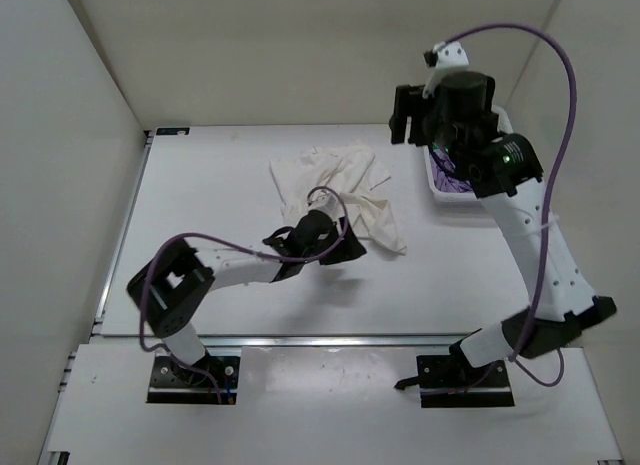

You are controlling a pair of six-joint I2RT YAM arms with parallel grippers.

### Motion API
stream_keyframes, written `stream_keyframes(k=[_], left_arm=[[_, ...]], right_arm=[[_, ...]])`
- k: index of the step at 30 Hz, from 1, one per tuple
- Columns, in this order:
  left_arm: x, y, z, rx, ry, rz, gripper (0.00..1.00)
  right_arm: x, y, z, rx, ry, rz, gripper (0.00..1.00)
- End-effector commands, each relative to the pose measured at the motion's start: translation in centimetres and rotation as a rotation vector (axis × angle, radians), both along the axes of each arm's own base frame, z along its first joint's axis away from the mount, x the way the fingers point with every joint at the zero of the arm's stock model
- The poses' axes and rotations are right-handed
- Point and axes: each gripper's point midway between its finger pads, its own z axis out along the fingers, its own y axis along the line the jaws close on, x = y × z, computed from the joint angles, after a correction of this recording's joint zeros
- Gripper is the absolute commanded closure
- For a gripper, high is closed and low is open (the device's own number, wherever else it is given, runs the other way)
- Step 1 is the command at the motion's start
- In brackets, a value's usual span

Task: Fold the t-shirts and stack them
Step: Flatten out the tshirt

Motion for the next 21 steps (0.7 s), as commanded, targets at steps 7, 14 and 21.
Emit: stream_keyframes(k=[7,14,21], left_arm=[[6.4,-4.9,-0.1,-0.01,-0.056,0.078,0.24],[7.8,-6.6,-1.3,-0.03,-0.037,0.095,0.34],[9.3,-8.4,-2.1,-0.076,-0.018,0.125,0.43]], right_arm=[[-5.0,-2.6,-7.7,0.035,0.049,0.067,0.33],[-6.0,-3.3,-10.5,0.081,0.058,0.116,0.33],[-7.6,-2.2,-13.2,0.1,0.087,0.179,0.34]])
